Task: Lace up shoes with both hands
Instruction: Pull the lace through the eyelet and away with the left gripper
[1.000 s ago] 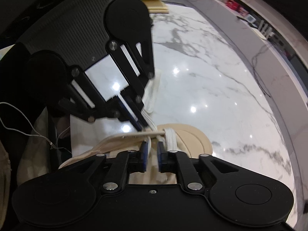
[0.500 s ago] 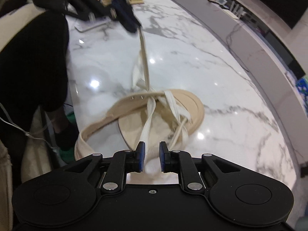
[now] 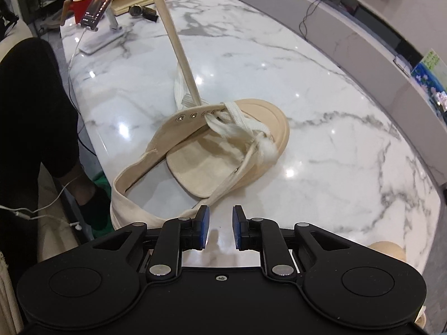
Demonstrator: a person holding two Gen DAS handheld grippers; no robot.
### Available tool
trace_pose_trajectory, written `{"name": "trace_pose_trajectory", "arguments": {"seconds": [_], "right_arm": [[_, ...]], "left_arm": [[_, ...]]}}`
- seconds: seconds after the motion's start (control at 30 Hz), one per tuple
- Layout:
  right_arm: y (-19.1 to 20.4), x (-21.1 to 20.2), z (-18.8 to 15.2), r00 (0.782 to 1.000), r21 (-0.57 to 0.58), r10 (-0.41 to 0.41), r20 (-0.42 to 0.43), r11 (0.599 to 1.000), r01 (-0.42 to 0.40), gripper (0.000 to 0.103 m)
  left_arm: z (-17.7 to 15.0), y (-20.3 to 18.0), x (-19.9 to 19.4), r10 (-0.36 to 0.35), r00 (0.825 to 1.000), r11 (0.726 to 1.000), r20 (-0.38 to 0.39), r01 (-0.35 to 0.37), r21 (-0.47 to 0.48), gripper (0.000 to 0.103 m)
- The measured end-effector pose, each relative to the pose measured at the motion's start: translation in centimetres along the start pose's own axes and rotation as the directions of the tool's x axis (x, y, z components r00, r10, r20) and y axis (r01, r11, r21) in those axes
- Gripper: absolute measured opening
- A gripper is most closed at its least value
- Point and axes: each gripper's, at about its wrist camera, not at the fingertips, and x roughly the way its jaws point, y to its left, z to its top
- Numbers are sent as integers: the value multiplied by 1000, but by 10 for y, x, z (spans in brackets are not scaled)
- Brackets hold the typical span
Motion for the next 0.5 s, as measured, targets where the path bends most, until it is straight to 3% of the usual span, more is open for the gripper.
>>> {"name": "trace_pose_trajectory", "arguments": {"seconds": [0.37, 0.5], "right_arm": [[-9, -9, 11, 999, 58, -8, 49, 998, 6, 15], [-8, -16, 13, 998, 46, -13, 65, 999, 10, 15]], "left_arm": [[8, 22, -33, 159, 987, 987, -21, -159, 13, 2], [15, 25, -40, 171, 985, 985, -7, -171, 13, 2]]}}
